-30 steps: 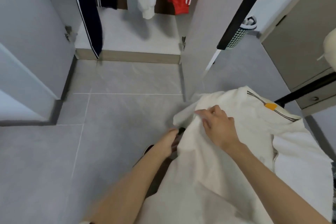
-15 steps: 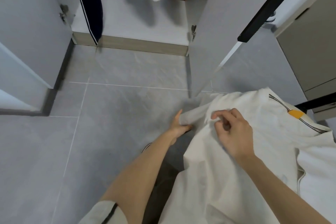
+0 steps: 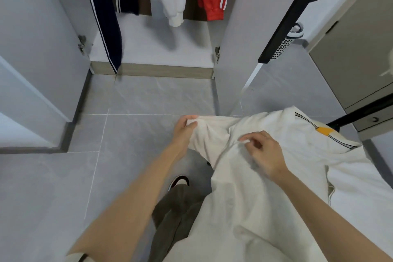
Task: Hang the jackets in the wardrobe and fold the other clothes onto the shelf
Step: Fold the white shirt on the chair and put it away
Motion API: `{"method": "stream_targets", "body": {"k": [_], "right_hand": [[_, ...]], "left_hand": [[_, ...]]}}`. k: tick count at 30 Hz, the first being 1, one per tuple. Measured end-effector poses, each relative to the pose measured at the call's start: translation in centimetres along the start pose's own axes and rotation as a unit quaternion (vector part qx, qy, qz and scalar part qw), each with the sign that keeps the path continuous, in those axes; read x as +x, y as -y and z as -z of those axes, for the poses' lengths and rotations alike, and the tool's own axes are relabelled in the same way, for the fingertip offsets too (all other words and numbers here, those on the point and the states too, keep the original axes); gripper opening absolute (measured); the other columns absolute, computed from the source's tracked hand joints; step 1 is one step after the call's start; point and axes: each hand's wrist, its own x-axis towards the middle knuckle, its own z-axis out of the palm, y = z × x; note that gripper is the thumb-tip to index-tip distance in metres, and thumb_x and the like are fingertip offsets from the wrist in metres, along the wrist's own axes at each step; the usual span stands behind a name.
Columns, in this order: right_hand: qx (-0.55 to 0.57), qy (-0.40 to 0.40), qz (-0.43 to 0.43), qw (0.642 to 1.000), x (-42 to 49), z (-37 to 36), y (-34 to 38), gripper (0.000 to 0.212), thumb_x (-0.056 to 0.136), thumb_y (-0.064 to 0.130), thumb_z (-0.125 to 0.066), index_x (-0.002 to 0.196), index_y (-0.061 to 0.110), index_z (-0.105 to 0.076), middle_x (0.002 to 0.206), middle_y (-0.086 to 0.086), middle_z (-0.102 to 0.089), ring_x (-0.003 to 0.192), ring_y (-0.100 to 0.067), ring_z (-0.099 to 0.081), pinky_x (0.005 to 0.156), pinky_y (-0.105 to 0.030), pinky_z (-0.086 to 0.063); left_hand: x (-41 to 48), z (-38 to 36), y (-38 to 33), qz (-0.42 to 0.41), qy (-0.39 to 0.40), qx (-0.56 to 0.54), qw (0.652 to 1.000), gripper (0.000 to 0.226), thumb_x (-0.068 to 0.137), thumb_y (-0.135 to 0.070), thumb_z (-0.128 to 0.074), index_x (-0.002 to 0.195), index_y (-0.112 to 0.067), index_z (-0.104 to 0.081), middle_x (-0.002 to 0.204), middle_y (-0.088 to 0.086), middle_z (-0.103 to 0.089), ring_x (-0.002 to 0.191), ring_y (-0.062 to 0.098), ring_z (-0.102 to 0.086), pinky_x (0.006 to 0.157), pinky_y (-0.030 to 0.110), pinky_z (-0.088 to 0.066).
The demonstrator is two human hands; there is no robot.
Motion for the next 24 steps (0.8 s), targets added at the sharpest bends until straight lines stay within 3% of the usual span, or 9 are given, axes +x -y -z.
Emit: {"method": "stream_targets", "body": {"k": [3, 5, 7, 9, 12, 15, 17, 20, 24], "right_hand": [[0.187, 0.035, -0.094, 0.977, -1.8, 2.4, 0.4, 0.026, 0.090, -0.003, -0.053, 0.093, 0.014, -0.072, 0.088, -0.004, -0.063, 0.053, -0.003, -0.058, 0.052, -0.027, -0.051], [0.251, 0.010, -0.110, 0.962, -3.3, 4.4, 0.2, 0.024, 0.089, -0.007, -0.051, 0.093, 0.009, -0.068, 0.078, 0.002, -0.069, 0.058, -0.007, -0.065, 0.051, -0.023, -0.047], [0.227, -0.068, -0.113, 0.965, -4.6, 6.4, -0.5, 0.027, 0.089, -0.005, -0.051, 0.090, 0.017, -0.068, 0.081, 0.004, -0.070, 0.074, -0.014, -0.065, 0.066, -0.022, -0.049], [0.221, -0.134, -0.130, 0.957, -5.8, 8.4, -1.4, 0.029, 0.092, 0.001, -0.051, 0.088, 0.024, -0.067, 0.094, 0.001, -0.068, 0.080, -0.019, -0.060, 0.080, -0.030, -0.047], [0.232, -0.193, -0.163, 0.939, -7.7, 11.3, -2.6, 0.028, 0.092, 0.003, -0.051, 0.086, 0.025, -0.067, 0.097, 0.000, -0.067, 0.079, -0.020, -0.058, 0.081, -0.035, -0.048], [0.228, -0.220, -0.202, 0.927, -9.5, 13.9, -3.9, 0.022, 0.092, 0.004, -0.051, 0.092, 0.020, -0.067, 0.104, -0.005, -0.066, 0.086, -0.021, -0.057, 0.083, -0.038, -0.049], [0.219, -0.214, -0.226, 0.925, -10.3, 15.0, -4.8, 0.020, 0.093, 0.006, -0.050, 0.101, 0.016, -0.065, 0.111, -0.007, -0.064, 0.092, -0.023, -0.057, 0.087, -0.038, -0.049], [0.173, -0.173, -0.226, 0.943, -10.8, 15.2, -5.4, 0.020, 0.095, 0.009, -0.049, 0.105, 0.017, -0.064, 0.117, -0.006, -0.062, 0.104, -0.025, -0.056, 0.095, -0.041, -0.048], [0.087, -0.065, -0.166, 0.980, -10.0, 12.5, -4.2, 0.023, 0.094, 0.016, -0.055, 0.116, 0.018, -0.063, 0.125, -0.005, -0.058, 0.102, -0.019, -0.054, 0.086, -0.027, -0.041]], "left_hand": [[-2.4, 0.6, -4.5, -0.107, 0.044, 0.103, 0.988, 0.029, 0.086, -0.003, -0.054, 0.087, -0.031, -0.060, 0.100, -0.016, -0.062, 0.094, 0.002, -0.055, 0.074, 0.007, -0.041], [-4.6, -0.2, -7.1, -0.183, 0.089, 0.163, 0.965, 0.031, 0.085, -0.002, -0.053, 0.088, -0.032, -0.060, 0.102, -0.019, -0.060, 0.096, -0.011, -0.052, 0.078, 0.003, -0.037], [-7.1, -2.2, -9.0, -0.255, 0.138, 0.197, 0.936, 0.031, 0.087, 0.001, -0.053, 0.092, -0.028, -0.063, 0.106, -0.015, -0.059, 0.104, -0.014, -0.049, 0.092, 0.007, -0.034], [-9.6, -4.8, -10.0, -0.297, 0.198, 0.220, 0.908, 0.031, 0.089, 0.003, -0.053, 0.099, -0.023, -0.066, 0.115, -0.007, -0.061, 0.114, -0.004, -0.050, 0.099, 0.011, -0.034], [-13.6, -8.9, -9.1, -0.281, 0.344, 0.248, 0.861, 0.038, 0.090, 0.008, -0.050, 0.120, -0.011, -0.062, 0.130, 0.003, -0.059, 0.119, 0.011, -0.053, 0.105, 0.020, -0.036], [-16.9, -11.0, -6.9, -0.179, 0.469, 0.261, 0.825, 0.043, 0.092, 0.006, -0.052, 0.132, -0.011, -0.055, 0.135, 0.006, -0.057, 0.099, 0.005, -0.059, 0.090, 0.031, -0.050], [-17.6, -11.2, -6.0, -0.167, 0.461, 0.271, 0.829, 0.036, 0.092, 0.002, -0.056, 0.125, -0.011, -0.061, 0.127, 0.004, -0.062, 0.093, 0.003, -0.061, 0.090, 0.028, -0.051], [-17.0, -10.2, -5.9, -0.150, 0.383, 0.268, 0.871, 0.030, 0.091, 0.006, -0.050, 0.107, -0.012, -0.068, 0.106, 0.005, -0.069, 0.077, -0.001, -0.062, 0.084, 0.019, -0.049], [-14.9, -8.2, -5.3, -0.158, 0.263, 0.355, 0.883, 0.033, 0.088, 0.004, -0.047, 0.110, -0.011, -0.066, 0.114, 0.005, -0.067, 0.102, 0.011, -0.060, 0.080, 0.007, -0.039]]}}
